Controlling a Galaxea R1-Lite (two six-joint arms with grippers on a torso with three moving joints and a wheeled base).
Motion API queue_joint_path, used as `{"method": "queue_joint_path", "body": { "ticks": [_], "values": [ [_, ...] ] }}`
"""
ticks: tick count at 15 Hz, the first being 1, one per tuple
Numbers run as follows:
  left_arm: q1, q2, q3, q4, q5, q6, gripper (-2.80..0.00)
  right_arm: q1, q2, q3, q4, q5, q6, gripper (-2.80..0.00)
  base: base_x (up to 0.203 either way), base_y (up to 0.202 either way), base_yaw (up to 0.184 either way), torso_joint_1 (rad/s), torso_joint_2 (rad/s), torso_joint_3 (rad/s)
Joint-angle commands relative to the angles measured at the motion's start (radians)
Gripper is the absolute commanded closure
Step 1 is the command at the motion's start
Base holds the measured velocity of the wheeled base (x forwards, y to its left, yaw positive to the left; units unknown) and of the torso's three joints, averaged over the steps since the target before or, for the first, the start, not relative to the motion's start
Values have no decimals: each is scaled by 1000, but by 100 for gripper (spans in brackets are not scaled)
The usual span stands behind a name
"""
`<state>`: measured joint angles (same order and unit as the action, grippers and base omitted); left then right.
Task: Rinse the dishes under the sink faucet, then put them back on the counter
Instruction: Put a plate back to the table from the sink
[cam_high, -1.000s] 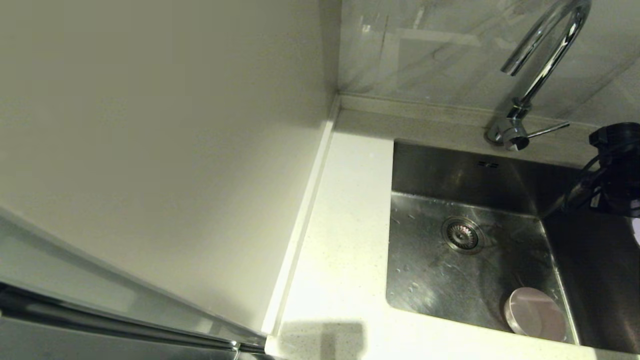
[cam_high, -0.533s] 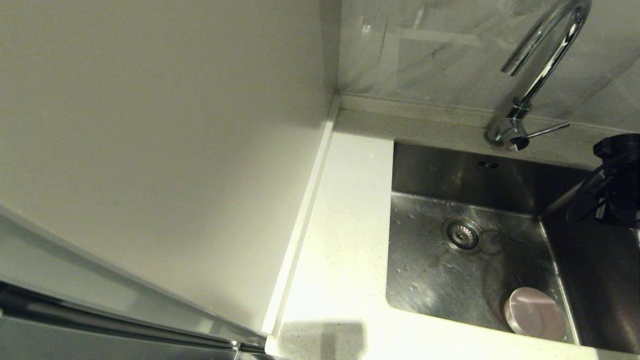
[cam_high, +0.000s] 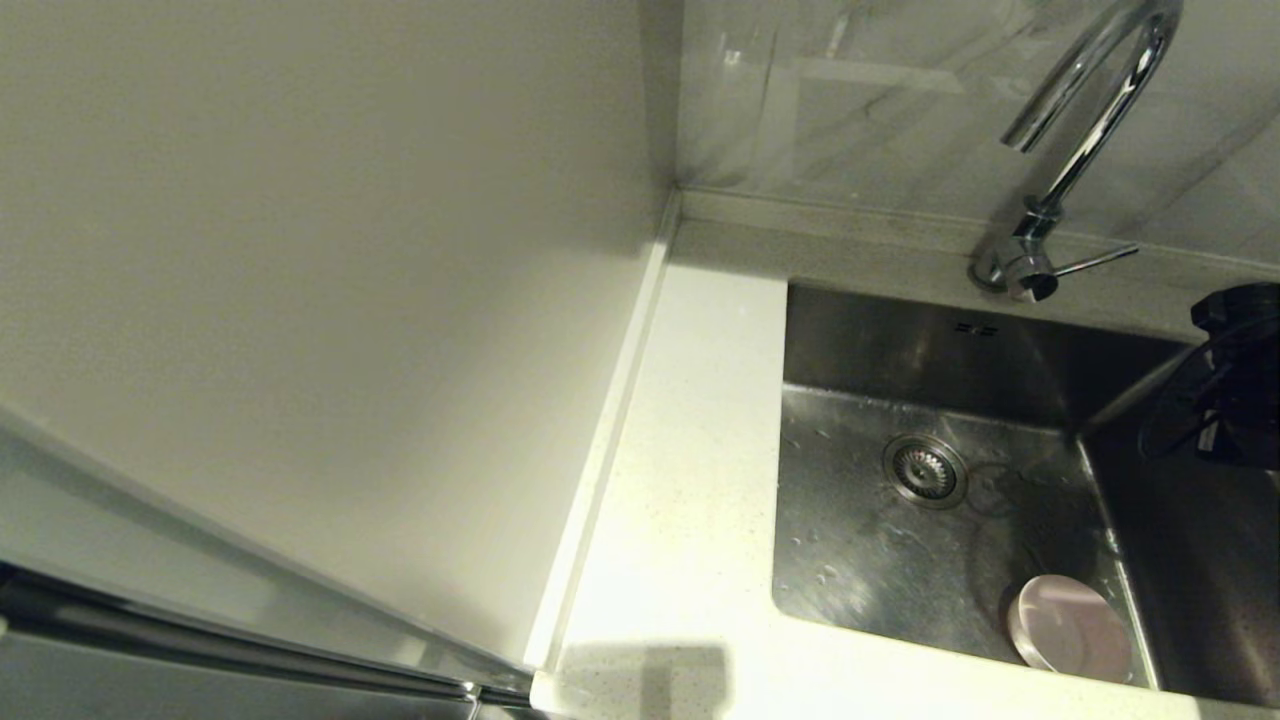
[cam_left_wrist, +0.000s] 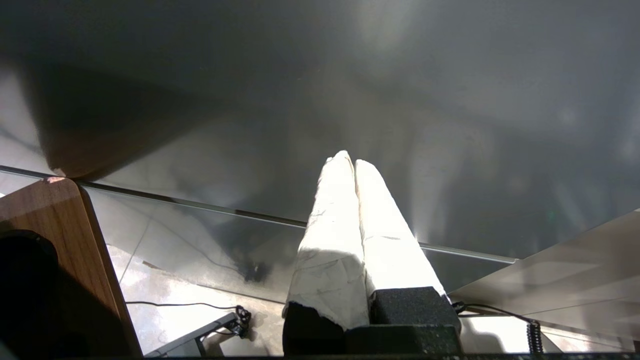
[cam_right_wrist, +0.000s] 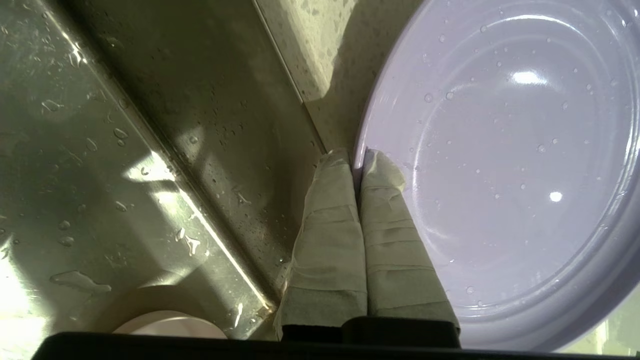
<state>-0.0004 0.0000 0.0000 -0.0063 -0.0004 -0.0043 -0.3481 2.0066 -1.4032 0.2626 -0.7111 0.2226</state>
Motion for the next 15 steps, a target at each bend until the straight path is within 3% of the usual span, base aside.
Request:
{"method": "queue_joint_path", "body": {
  "ticks": [1,15],
  "values": [
    [0,0,3,0,0,0,0,3,4,6,4,0,3,0,0,0,0,0,0,0],
    [0,0,3,0,0,0,0,64,-2,-3,4,5,3,0,0,0,0,0,0,0]
  ]
}}
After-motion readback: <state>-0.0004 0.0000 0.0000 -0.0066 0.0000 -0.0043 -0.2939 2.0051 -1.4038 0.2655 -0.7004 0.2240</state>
